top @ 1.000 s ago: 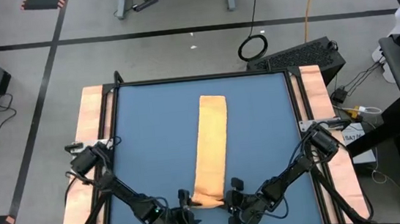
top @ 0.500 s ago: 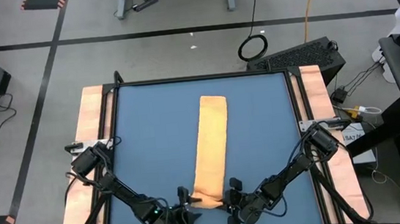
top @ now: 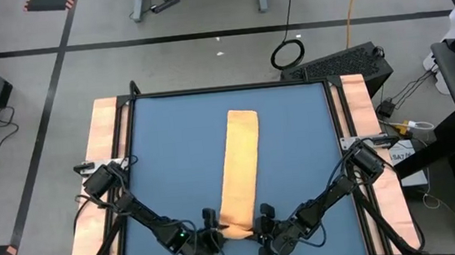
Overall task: Roll towel into tight, uniform cylinder
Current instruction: Roll the orange microfiber cloth
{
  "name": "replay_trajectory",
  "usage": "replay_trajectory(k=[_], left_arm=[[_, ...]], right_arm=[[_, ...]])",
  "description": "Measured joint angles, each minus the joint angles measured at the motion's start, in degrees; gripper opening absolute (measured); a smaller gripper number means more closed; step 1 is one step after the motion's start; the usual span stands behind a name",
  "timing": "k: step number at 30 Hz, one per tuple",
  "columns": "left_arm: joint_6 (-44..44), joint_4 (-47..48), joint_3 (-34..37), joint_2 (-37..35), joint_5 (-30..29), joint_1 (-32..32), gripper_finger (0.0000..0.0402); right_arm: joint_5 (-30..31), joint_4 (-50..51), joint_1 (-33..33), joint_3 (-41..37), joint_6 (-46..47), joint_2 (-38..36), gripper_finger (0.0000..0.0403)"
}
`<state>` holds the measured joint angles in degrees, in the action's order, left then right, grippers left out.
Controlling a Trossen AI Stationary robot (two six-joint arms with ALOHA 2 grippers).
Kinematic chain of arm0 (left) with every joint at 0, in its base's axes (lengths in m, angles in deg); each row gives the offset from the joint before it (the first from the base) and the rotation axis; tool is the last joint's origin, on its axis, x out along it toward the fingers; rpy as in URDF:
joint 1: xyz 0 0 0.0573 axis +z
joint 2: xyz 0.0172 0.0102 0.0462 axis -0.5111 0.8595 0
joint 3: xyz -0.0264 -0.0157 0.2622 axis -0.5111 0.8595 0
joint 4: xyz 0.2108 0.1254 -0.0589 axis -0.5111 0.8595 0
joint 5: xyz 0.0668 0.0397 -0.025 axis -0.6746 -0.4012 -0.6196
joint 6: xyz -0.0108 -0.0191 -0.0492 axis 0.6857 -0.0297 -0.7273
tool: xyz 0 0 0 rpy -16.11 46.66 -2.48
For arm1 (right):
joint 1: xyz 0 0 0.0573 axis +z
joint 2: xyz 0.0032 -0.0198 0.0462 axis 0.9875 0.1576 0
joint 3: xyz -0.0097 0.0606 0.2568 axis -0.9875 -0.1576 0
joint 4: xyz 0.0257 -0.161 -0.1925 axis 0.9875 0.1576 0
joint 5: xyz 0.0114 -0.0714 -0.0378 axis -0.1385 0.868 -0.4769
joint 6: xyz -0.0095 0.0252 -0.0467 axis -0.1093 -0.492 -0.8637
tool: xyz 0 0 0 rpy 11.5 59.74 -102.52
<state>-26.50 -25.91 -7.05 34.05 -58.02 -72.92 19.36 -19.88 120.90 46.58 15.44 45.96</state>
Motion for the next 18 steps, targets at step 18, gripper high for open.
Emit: replay_trajectory(k=[18], left_arm=[[-16.8, 2.1, 0.0, -3.6, 17.5, 4.0, 0.0061]], right_arm=[[9.2, 1.7, 5.5, -0.3, -27.6, -5.5, 0.0187]])
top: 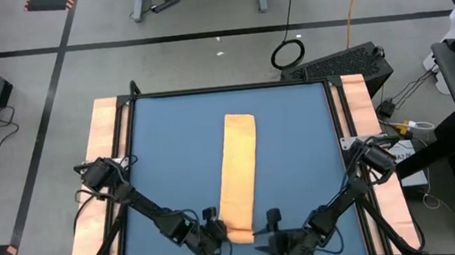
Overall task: Roll towel into tight, uniform cylinder
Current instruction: Roll the orange microfiber cloth
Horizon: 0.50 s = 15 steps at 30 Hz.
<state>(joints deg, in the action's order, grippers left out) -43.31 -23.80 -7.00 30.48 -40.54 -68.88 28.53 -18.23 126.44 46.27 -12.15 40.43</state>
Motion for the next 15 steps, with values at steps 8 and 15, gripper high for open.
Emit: replay_trajectory(k=[8, 15], left_arm=[[-6.2, 3.9, -0.2, -0.3, 3.1, 3.2, 0.0056], [-8.4, 4.1, -0.1, -0.3, 4.7, 3.6, 0.0059]], right_arm=[[6.0, -15.1, 1.4, 0.1, -15.7, 5.8, 0.0221], [13.4, -14.3, 0.7, 0.2, -14.8, 6.9, 0.0228]])
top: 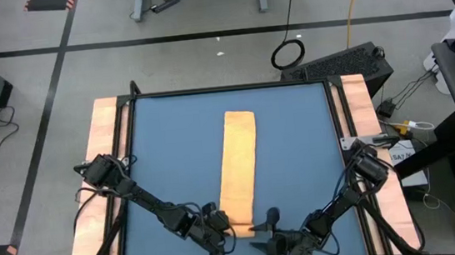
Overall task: Roll towel into tight, uniform cylinder
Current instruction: Roll the orange microfiber cloth
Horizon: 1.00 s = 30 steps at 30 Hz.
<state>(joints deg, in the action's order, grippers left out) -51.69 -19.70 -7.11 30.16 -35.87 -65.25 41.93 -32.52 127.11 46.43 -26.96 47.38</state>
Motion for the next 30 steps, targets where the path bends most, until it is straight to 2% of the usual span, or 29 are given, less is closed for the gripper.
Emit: replay_trajectory(k=[4, 10, 16, 19, 22, 25, 30], left_arm=[[-0.7, 0.0, 0.0, 0.0, 0.2, 0.1, 0.0060], [-0.9, 0.0, 0.1, 0.1, 0.2, 0.1, 0.0060], [-0.9, 0.0, 0.1, 0.1, 0.2, 0.1, 0.0061], [-0.9, -0.4, 0.1, 0.2, 0.0, 0.1, 0.0061], [-0.8, -1.4, 0.2, 0.2, -1.8, -0.5, 0.0066], [-0.6, -2.1, 0.2, 0.3, -3.8, -1.3, 0.0089], [0.0, -2.0, 0.3, -0.1, -6.2, -2.9, 0.0172]], right_arm=[[-5.6, 0.1, -0.8, 0.0, 0.0, 0.0, 0.0222], [-6.6, 1.4, -2.1, 0.1, 1.1, 0.0, 0.0211], [-7.3, 2.7, -3.7, 0.2, 7.6, 1.1, 0.0213], [-7.9, 3.6, -4.2, 0.2, 11.5, 1.3, 0.0197], [-7.7, 4.7, -4.2, 0.2, 13.6, 1.3, 0.0164], [-8.1, 6.7, -4.2, 0.3, 16.7, 1.3, 0.0130], [-8.4, 10.0, -4.3, 0.3, 25.8, 1.2, 0.0089]])
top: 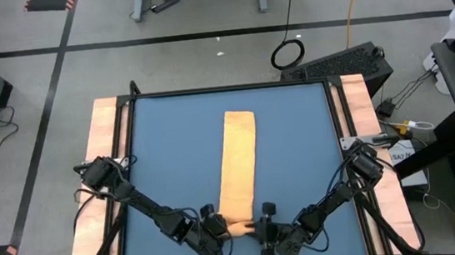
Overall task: Roll towel into tight, uniform cylinder
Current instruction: Roll the orange microfiber cloth
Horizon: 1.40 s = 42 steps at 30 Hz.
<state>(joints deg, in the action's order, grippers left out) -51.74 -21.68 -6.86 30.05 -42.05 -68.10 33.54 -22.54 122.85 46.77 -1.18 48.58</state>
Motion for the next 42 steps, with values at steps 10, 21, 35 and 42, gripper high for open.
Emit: replay_trajectory(k=[10, 21, 35, 42], left_arm=[[12.2, 1.4, 0.1, -5.9, -15.9, -6.5, 0.0296], [28.1, -3.2, 0.0, 1.1, -22.6, -9.8, 0.0297], [24.0, 4.4, -0.2, 3.2, -24.2, -8.6, 0.0220], [16.2, 9.1, -0.3, 2.9, -20.3, -5.7, 0.0061]], right_arm=[[-3.7, 0.8, -1.3, -0.2, 8.8, -1.3, 0.0037], [-22.1, -0.3, -8.1, -0.1, 10.7, -3.0, 0.0036], [-25.4, 1.1, -9.0, -0.3, 8.2, -5.2, 0.0040], [-25.1, 0.6, -8.8, -0.3, 4.7, -5.4, 0.0087]])
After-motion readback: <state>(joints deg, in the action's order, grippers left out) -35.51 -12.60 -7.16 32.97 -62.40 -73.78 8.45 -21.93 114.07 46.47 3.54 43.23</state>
